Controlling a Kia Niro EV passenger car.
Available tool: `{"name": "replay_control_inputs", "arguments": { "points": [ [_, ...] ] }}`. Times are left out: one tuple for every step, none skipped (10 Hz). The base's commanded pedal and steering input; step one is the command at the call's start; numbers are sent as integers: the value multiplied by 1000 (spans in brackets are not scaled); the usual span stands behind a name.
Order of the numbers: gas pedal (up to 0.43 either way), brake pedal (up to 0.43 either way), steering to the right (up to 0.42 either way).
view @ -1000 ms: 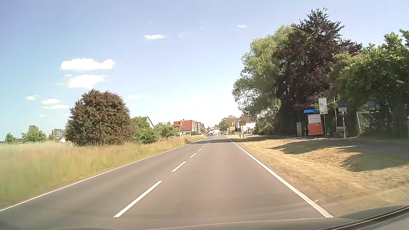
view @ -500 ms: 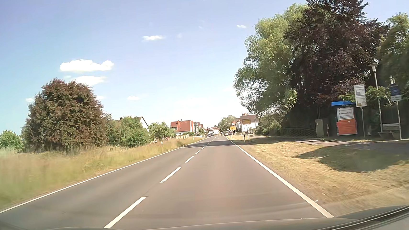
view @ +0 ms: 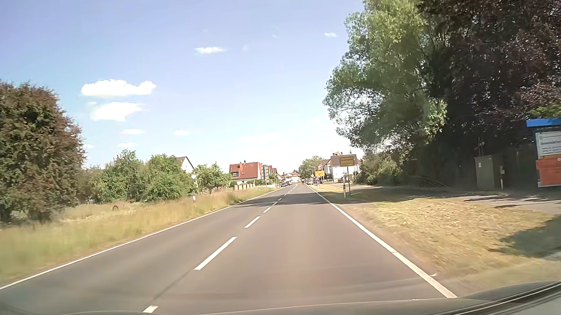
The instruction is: Follow the waypoints while adhering to traffic rules and regulations
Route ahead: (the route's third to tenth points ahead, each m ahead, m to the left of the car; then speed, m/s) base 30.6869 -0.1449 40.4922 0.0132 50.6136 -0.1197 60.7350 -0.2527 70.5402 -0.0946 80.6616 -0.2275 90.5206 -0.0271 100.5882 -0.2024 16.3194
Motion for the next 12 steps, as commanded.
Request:
{"name": "replay_control_inputs", "arguments": {
  "points": [
    [0,30,0],
    [0,30,0],
    [0,30,-1],
    [0,30,0],
    [0,30,-1],
    [0,30,0],
    [0,30,0],
    [0,30,0],
    [0,30,0],
    [0,30,0],
    [0,30,0],
    [0,30,0]
  ]
}}
